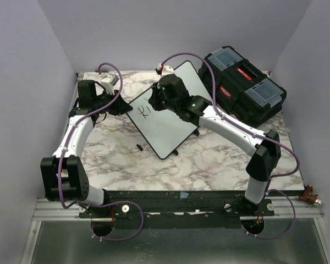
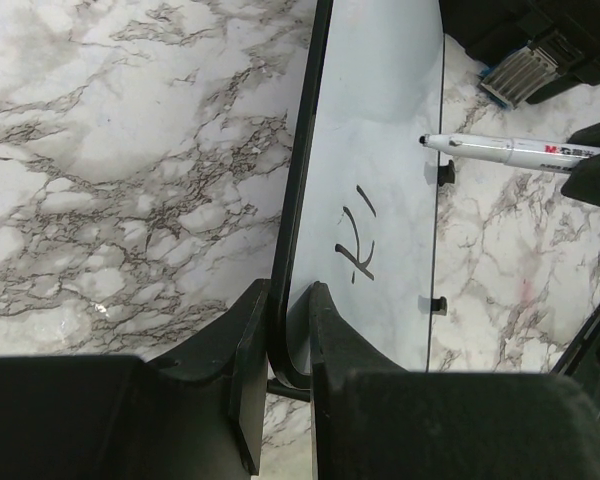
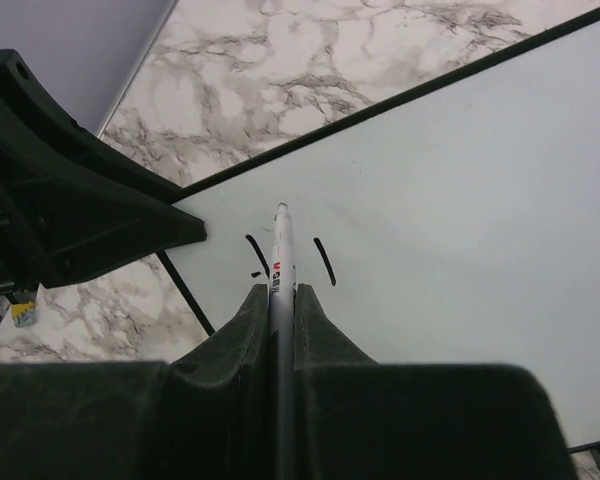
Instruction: Write a sentence on the whiteboard
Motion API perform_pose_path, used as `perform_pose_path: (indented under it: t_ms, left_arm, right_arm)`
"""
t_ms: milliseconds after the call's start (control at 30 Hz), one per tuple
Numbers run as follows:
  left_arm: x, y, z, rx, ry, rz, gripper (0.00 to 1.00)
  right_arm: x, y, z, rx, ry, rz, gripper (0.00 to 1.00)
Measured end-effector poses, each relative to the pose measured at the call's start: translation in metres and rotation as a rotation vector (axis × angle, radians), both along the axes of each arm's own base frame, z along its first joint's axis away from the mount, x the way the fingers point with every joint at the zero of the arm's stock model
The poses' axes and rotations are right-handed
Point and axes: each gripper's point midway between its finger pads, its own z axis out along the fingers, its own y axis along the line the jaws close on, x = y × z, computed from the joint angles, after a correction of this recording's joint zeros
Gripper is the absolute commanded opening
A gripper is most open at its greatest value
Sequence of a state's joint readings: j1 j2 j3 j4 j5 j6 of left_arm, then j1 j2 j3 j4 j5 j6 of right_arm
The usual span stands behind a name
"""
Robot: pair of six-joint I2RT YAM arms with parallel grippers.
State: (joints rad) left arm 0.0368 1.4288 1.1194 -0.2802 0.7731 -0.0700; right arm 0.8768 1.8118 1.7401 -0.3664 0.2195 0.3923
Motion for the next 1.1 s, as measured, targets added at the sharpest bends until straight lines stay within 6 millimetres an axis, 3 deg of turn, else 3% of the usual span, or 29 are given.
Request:
perform_pose_path:
  t_ms: [100,333,700,1100]
  left_arm:
    - [0.0,0.0,0.001,0.001,-0.003,-0.002,0.0]
    - [0.0,0.0,0.0,0.006,-0.004,-0.005,0.0]
    - [-0.002,0.001,-0.002,0.011,0.004,-0.006,0.0]
    - [-0.002,0.001,-0.002,0.013,0.0,-0.008,0.0]
  right_arm:
    - [0.005,0.006,-0.002,0.003,-0.001,0.0,0.0]
    - [0.01,0.013,-0.036,-0.039,0.046,-0.005,0.0]
    - [0.011,0.0,-0.048,-0.038,0.067,-0.031,0.01]
    - [0.012,-0.002,-0.044,-0.032,0.066,-0.037,0.01]
